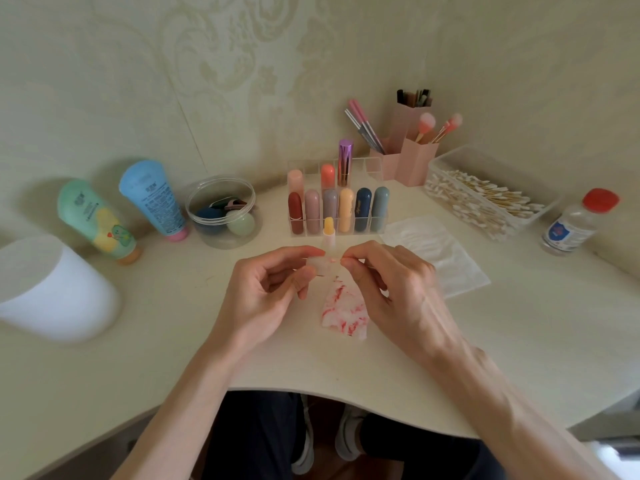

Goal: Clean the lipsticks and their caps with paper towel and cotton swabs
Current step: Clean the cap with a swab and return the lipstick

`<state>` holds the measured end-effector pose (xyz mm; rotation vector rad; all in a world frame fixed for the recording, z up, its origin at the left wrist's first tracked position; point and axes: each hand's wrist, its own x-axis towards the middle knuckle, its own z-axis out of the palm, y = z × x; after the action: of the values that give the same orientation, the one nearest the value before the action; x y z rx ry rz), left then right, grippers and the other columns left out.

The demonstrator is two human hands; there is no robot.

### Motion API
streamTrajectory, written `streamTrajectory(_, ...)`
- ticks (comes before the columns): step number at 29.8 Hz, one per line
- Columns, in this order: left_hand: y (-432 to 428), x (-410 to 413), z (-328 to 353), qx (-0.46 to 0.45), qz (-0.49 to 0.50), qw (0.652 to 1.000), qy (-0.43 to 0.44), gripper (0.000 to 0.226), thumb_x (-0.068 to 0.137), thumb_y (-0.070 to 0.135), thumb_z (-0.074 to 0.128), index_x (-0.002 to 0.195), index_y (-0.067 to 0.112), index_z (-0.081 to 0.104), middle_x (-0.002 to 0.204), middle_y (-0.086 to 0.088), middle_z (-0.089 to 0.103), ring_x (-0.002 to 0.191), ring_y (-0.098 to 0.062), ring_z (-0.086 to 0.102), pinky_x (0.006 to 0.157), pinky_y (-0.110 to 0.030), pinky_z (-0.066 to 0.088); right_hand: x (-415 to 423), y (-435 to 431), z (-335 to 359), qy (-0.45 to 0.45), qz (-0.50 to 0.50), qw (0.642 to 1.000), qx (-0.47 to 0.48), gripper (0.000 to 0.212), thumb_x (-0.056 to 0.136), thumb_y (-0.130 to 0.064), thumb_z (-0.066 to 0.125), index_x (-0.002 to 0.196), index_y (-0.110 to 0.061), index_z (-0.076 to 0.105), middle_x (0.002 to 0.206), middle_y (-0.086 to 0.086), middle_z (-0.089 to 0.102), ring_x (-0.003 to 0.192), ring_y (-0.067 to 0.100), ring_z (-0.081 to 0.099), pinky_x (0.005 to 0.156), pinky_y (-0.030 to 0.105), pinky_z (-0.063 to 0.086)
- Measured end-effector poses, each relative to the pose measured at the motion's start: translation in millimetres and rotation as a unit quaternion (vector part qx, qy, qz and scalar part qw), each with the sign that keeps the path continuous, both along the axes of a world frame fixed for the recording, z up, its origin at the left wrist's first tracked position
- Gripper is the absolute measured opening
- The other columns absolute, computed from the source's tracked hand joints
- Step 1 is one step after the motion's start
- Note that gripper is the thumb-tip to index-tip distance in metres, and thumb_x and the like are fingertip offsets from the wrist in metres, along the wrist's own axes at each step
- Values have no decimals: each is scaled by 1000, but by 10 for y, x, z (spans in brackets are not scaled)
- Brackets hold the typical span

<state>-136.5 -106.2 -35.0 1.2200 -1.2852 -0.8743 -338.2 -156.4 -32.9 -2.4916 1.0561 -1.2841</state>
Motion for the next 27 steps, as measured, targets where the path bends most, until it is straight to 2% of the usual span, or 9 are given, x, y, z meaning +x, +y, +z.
streamTrajectory(2, -1, 6, 0, 0, -1, 1000, -1, 22, 91, 16, 72, 112, 11, 78, 79, -11, 72, 65, -16, 57, 74, -21, 52, 4, 4, 7, -1, -6, 1000, 2, 14, 105, -19, 62, 99, -11, 72, 77, -19, 45, 66, 3, 36, 64, 22, 36)
streamTrajectory(7, 8, 12, 26, 6, -2, 1000, 15, 22, 92, 13, 72, 113, 10, 77, 92, -21, 75, 67, -15, 58, 75, -21, 52, 2, 9, -2, 8, -4, 1000, 16, 16, 106, -23, 61, 99, -13, 71, 73, -17, 49, 64, 5, 41, 59, 29, 43)
streamTrajectory(11, 23, 2, 54, 13, 10, 999, 45, 23, 91, 16, 71, 112, 10, 77, 90, -29, 72, 65, -12, 59, 65, -11, 45, 7, 20, 3, 6, 3, 1000, 24, 15, 105, -23, 61, 99, -13, 71, 72, -13, 56, 63, 5, 42, 58, 27, 42)
streamTrajectory(15, 24, -9, 57, 25, 20, 997, 67, 25, 89, 21, 71, 111, 13, 78, 72, -12, 68, 57, -9, 52, 55, -13, 39, 13, 27, -15, 10, 19, 999, 32, 11, 104, -20, 63, 100, -14, 71, 72, -13, 57, 61, 9, 47, 58, 28, 45)
streamTrajectory(18, 22, -5, 45, 25, 20, 997, 71, 25, 89, 21, 71, 111, 13, 77, 68, -7, 66, 57, -9, 51, 54, -15, 38, 15, 33, -24, 8, 34, 999, 33, 17, 106, -24, 59, 100, -13, 71, 72, -11, 60, 61, 14, 51, 59, 31, 46)
streamTrajectory(22, 19, -11, 44, 15, 20, 998, 60, 25, 90, 17, 70, 113, 8, 76, 69, -5, 65, 57, -6, 54, 60, -10, 42, 11, 44, -14, 2, 46, 998, 34, 17, 106, -24, 60, 101, -13, 71, 72, -10, 58, 61, 13, 49, 59, 33, 46)
streamTrajectory(27, 21, -16, 35, 12, 5, 999, 33, 24, 91, 18, 71, 113, 10, 77, 74, -10, 69, 60, -9, 57, 62, -11, 43, 8, 37, 1, -9, 45, 998, 34, 11, 105, -18, 63, 101, -12, 71, 73, -14, 55, 61, 12, 49, 59, 32, 47)
